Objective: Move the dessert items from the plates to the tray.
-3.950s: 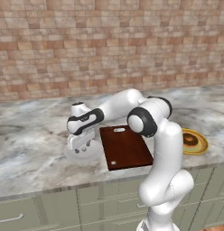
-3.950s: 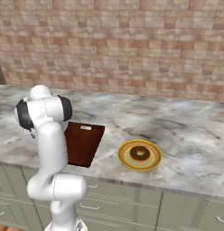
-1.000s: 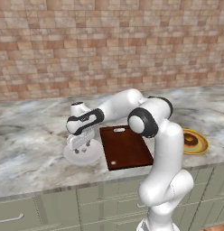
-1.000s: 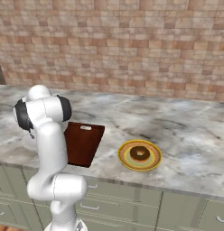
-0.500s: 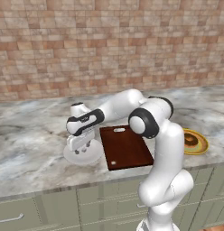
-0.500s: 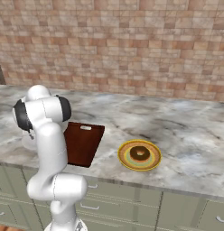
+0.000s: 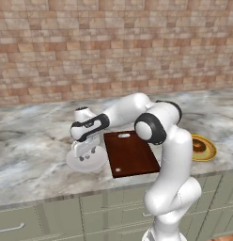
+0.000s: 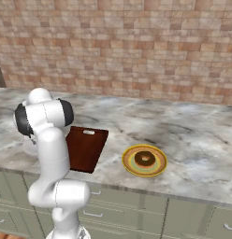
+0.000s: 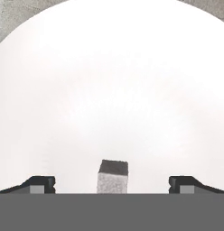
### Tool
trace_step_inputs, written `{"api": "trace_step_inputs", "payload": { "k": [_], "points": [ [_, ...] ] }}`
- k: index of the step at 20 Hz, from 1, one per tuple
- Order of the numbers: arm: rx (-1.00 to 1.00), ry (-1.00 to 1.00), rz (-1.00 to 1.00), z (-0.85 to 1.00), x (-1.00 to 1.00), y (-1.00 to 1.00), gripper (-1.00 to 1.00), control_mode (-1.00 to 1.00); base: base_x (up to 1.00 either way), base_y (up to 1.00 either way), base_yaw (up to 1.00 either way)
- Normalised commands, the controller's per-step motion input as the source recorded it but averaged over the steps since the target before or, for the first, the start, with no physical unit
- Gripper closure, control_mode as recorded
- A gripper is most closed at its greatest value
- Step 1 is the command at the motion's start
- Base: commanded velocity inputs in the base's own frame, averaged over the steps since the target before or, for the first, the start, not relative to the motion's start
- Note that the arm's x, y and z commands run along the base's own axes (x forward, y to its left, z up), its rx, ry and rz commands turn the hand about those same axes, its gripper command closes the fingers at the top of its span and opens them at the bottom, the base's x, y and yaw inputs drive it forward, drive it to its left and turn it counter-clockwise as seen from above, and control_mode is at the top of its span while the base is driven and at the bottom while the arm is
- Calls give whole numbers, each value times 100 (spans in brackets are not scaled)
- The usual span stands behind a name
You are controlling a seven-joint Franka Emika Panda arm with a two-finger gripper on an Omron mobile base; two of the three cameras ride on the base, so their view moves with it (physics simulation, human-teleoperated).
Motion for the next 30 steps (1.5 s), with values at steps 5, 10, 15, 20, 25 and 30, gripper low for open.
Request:
{"api": "trace_step_inputs", "payload": {
  "k": [5,10,15,20,25,30],
  "points": [
    [0,0,0,0,0,-1,-100,-100,0,0,0],
    [0,0,0,0,0,0,-100,-100,0,0,0],
    [0,0,0,0,0,0,-100,-100,0,0,0],
    [0,0,0,-6,0,0,-100,-100,0,0,0],
    [0,0,0,-6,0,0,-100,-100,0,0,0],
    [0,0,0,0,0,0,-100,-100,0,0,0]
  ]
}}
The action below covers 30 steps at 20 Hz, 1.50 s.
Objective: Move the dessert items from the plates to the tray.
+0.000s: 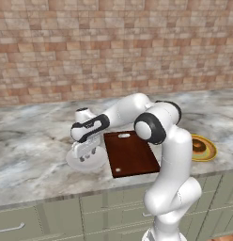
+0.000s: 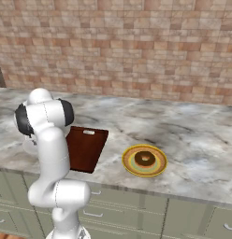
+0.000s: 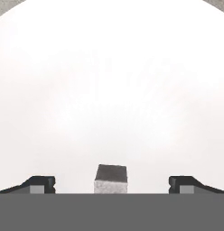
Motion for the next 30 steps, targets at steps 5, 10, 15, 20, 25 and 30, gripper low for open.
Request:
{"api": "trace_step_inputs", "payload": {
  "k": [5,10,15,20,25,30],
  "points": [
    [0,0,0,0,0,0,-100,-100,0,0,0],
    [0,0,0,-7,0,0,100,-100,0,0,0],
    [0,0,0,-8,0,0,100,-100,0,0,0],
    [0,0,0,-5,0,0,100,-100,0,0,0],
    [0,0,0,0,0,0,100,-100,0,0,0],
    [0,0,0,4,-1,0,100,-100,0,0,0]
  ]
}}
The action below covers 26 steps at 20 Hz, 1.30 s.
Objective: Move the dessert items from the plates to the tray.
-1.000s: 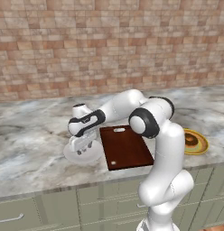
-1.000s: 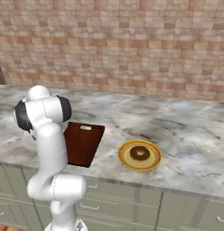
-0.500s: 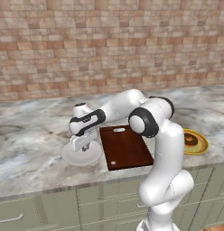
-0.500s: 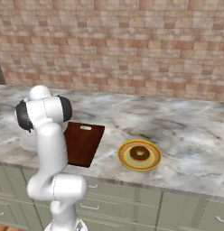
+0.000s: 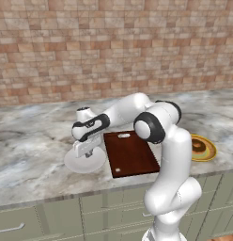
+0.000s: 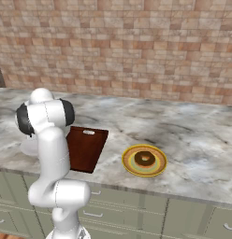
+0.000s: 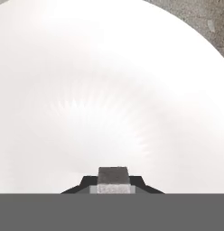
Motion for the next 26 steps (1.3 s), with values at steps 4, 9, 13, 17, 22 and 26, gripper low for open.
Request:
{"api": "trace_step_inputs", "payload": {
  "k": [4,9,13,17,22,26],
  "points": [
    [0,0,0,31,-17,-3,100,-100,0,0,0],
    [0,0,0,30,-19,-11,100,-100,0,0,0],
    [0,1,0,20,-13,-48,100,-100,0,0,0],
    [0,0,-1,22,-5,-48,100,-100,0,0,0],
    [0,0,-4,27,-15,-36,100,-100,0,0,0],
    [0,0,-7,16,-27,-41,100,-100,0,0,0]
  ]
}}
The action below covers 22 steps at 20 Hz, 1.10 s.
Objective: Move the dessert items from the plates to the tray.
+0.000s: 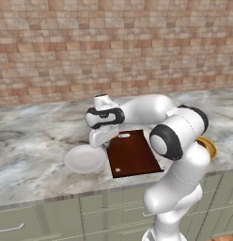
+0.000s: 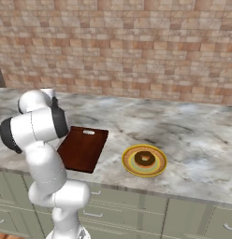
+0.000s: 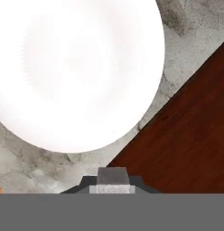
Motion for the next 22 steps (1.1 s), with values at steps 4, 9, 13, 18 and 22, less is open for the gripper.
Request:
{"api": "trace_step_inputs", "payload": {
  "k": [4,9,13,18,22],
  "points": [
    [0,1,-12,0,-37,-60,100,-100,0,0,0],
    [0,1,-14,0,-40,-70,100,-100,0,0,0],
    [0,5,-12,-2,-19,-58,100,-100,0,0,0],
    [0,0,-11,-13,-23,-47,100,-100,0,0,0],
    [-2,0,-10,-14,-16,-15,100,-100,0,0,0]
  ]
}}
